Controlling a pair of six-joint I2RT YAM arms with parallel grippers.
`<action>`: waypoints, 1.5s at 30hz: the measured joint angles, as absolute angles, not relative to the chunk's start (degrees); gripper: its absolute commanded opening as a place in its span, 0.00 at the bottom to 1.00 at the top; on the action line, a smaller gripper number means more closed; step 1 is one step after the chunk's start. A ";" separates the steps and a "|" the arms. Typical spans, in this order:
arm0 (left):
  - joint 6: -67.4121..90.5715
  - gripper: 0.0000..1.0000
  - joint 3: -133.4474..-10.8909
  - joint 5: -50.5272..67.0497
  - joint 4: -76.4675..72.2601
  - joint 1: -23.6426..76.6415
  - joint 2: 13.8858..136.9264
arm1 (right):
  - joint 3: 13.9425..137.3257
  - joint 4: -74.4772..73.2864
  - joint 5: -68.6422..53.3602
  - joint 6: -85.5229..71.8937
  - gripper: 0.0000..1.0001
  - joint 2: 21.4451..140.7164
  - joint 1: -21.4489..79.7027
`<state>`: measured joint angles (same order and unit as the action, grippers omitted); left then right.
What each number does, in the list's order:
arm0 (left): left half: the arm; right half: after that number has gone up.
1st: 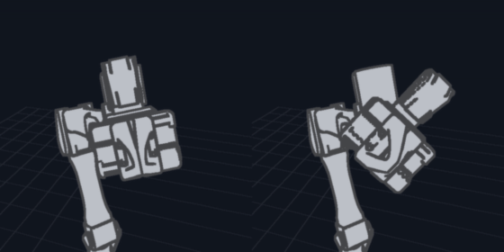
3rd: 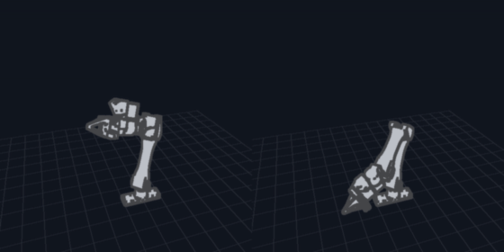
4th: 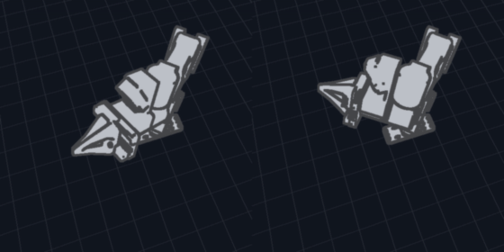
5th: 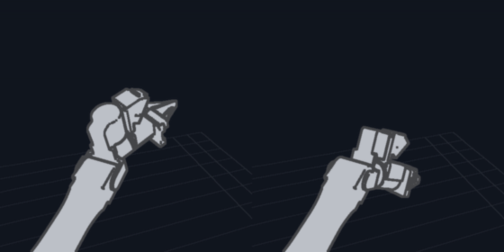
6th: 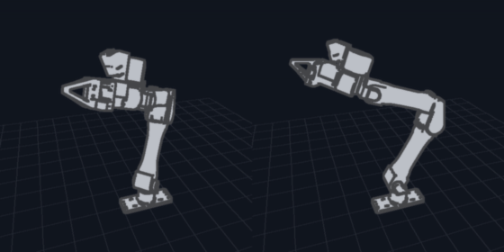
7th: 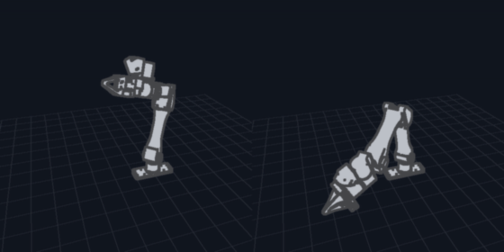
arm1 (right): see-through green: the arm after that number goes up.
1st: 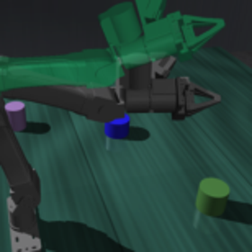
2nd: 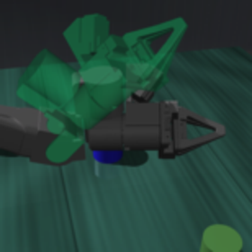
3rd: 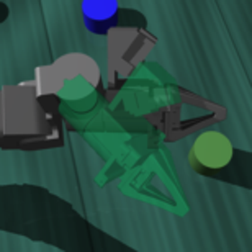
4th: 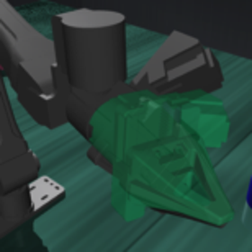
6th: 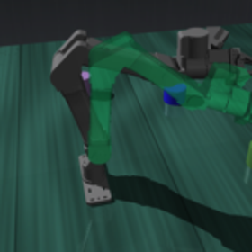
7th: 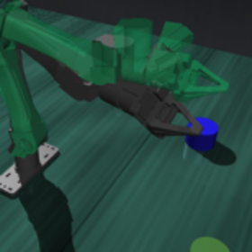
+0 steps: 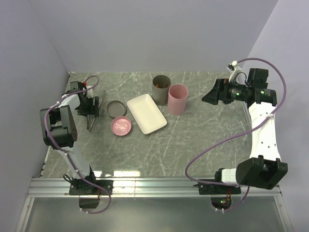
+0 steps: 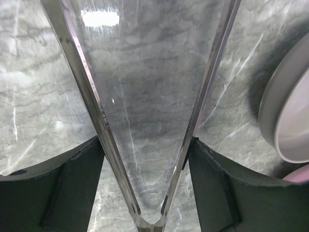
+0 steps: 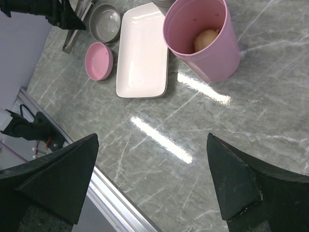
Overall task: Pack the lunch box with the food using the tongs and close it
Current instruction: Place the clamp at the center of the board, then pick up the box lid from the center of the board.
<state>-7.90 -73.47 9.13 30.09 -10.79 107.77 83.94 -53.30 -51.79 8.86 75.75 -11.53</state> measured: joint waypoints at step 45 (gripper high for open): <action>-54.33 0.74 -53.43 32.34 42.28 1.65 76.44 | 86.06 -55.44 -51.59 9.96 1.00 77.23 -11.53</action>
